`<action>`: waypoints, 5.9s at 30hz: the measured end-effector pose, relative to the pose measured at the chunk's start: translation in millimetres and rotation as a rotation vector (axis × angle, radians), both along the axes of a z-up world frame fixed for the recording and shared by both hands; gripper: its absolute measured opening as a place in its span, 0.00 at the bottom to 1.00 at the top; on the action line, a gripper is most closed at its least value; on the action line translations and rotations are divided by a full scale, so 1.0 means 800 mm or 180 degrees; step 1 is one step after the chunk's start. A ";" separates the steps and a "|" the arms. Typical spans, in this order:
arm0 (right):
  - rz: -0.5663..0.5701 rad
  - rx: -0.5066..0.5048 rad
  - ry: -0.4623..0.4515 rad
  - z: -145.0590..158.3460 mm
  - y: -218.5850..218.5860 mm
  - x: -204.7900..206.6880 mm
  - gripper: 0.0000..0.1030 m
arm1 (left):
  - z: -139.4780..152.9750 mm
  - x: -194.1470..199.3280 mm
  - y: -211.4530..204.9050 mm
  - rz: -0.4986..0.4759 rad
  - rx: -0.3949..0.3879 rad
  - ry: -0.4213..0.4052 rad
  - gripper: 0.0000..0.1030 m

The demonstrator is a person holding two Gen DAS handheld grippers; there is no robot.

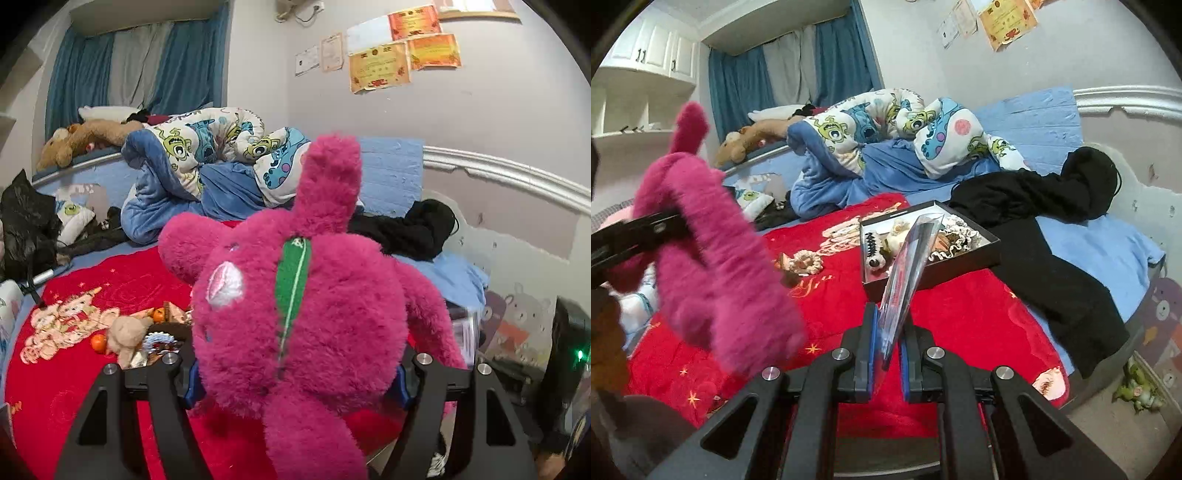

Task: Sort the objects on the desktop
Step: 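Carry the bunny and the packaged item toward the black box with both tools, then lower the bunny and the packaged item into the black box and open both tools, then move both tools back toward the remaining items on the blanket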

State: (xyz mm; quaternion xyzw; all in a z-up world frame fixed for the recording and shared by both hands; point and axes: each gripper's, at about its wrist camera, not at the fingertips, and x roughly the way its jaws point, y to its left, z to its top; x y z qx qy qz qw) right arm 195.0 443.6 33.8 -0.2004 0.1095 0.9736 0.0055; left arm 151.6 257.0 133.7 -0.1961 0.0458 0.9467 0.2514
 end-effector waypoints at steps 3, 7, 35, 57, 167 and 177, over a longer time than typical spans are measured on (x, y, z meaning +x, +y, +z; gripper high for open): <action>0.0000 -0.0096 -0.0011 0.000 0.008 -0.002 0.11 | -0.002 -0.024 0.013 0.0003 0.0057 -0.0086 0.74; -0.0036 -0.0206 -0.0019 0.005 0.014 -0.012 0.11 | -0.010 -0.045 0.029 0.0007 0.0003 -0.0122 0.74; -0.0192 0.0412 -0.0050 0.014 -0.041 -0.104 0.11 | -0.039 -0.135 0.033 -0.0252 -0.0216 -0.0120 0.74; -0.0202 0.0101 -0.0231 0.019 -0.006 -0.224 0.12 | 0.008 -0.400 0.150 -0.0789 0.0104 -0.0504 0.74; -0.0611 -0.0264 0.0008 0.019 -0.007 -0.230 1.00 | -0.072 -0.384 0.093 -0.0600 -0.0398 -0.0594 1.00; -0.0418 -0.0363 0.0055 0.021 -0.043 -0.250 1.00 | -0.098 -0.372 -0.056 -0.0157 -0.0429 -0.0680 1.00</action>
